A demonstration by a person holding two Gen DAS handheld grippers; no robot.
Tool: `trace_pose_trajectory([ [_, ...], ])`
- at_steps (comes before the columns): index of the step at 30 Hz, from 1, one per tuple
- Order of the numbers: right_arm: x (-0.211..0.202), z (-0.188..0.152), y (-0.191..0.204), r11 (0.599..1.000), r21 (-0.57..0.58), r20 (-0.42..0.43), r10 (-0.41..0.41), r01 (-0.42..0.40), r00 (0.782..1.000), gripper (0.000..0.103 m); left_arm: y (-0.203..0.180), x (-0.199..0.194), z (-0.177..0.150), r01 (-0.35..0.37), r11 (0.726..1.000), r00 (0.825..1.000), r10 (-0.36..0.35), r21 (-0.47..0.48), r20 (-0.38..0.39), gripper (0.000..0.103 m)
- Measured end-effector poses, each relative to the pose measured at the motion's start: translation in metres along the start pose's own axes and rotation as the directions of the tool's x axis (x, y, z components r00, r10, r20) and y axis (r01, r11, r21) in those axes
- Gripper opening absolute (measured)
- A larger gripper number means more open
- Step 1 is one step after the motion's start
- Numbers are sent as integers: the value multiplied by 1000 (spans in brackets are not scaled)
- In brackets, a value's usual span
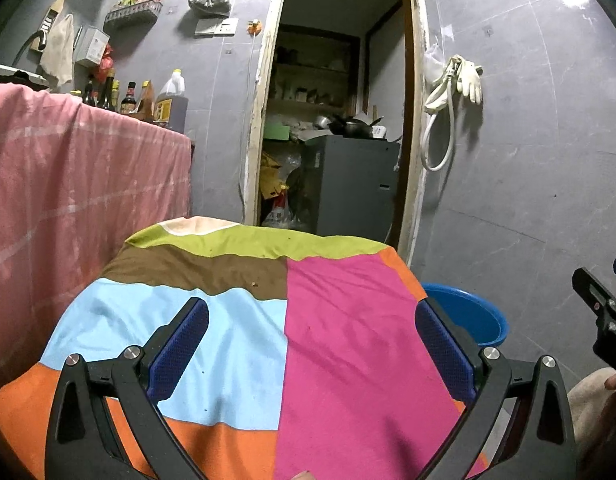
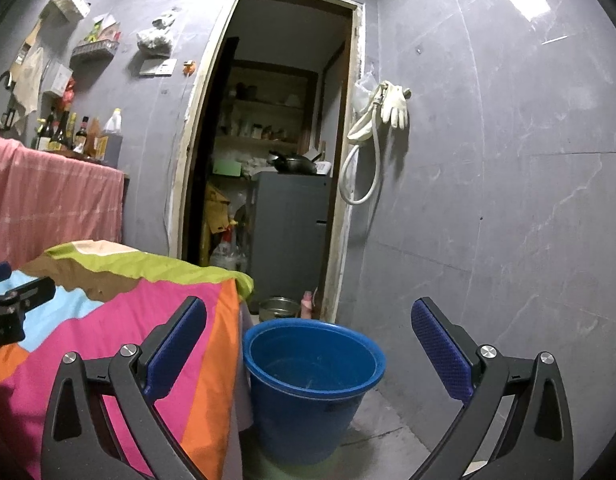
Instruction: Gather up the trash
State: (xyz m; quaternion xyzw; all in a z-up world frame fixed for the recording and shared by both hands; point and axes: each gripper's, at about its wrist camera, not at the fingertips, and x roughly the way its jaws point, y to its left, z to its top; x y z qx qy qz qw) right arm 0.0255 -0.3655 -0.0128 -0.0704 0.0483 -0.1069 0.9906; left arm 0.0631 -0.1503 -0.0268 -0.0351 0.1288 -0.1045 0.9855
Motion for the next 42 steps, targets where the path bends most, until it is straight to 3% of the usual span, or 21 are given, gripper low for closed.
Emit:
trace_pose_trajectory([
  [42,2,-12,-2,1000,11,2,12,-12,1000,103,13,5,-8,-15,1000,999,14,-20,-41,101],
])
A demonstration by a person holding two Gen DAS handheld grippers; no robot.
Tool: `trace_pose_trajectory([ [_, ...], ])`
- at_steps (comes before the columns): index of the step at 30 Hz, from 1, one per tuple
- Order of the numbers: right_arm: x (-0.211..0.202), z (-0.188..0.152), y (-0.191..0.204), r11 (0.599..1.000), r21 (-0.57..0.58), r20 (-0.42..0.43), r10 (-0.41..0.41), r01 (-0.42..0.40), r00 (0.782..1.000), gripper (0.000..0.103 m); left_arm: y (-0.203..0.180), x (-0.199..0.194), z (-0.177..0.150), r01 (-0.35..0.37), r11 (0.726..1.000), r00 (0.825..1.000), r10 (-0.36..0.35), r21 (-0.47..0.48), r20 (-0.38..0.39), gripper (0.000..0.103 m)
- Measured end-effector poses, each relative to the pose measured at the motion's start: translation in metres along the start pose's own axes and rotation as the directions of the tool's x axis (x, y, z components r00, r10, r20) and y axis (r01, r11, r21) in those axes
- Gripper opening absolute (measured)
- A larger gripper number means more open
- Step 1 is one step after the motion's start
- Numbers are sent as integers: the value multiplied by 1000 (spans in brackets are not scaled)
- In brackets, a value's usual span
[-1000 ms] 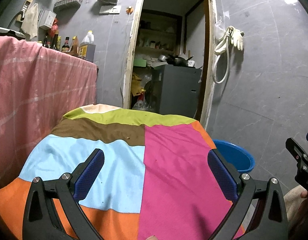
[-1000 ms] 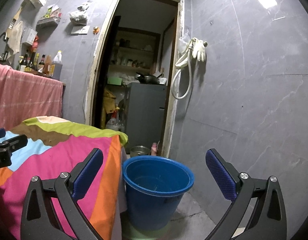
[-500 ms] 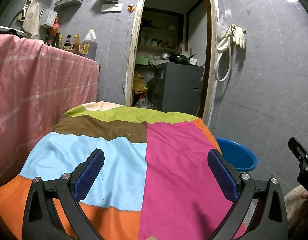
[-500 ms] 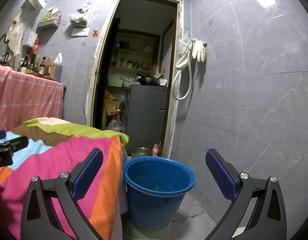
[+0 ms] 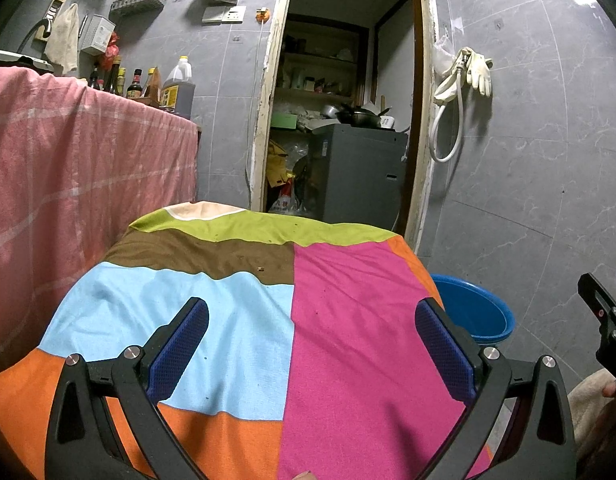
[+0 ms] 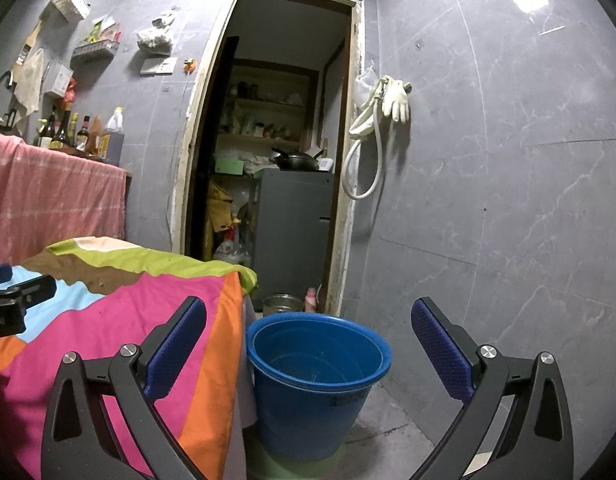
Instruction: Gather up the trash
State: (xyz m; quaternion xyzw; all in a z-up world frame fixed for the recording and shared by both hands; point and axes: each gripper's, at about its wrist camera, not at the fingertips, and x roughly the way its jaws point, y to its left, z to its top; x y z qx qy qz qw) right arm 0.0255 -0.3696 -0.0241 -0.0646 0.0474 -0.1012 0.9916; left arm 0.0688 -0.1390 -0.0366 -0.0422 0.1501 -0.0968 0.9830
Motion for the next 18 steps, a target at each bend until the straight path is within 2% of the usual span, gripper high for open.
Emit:
trace_pose_trajectory([
  [18,0,0,0,1000,2,-1,0,0,1000,103,2,1,0,0,1000,1000,0,0,-2,101],
])
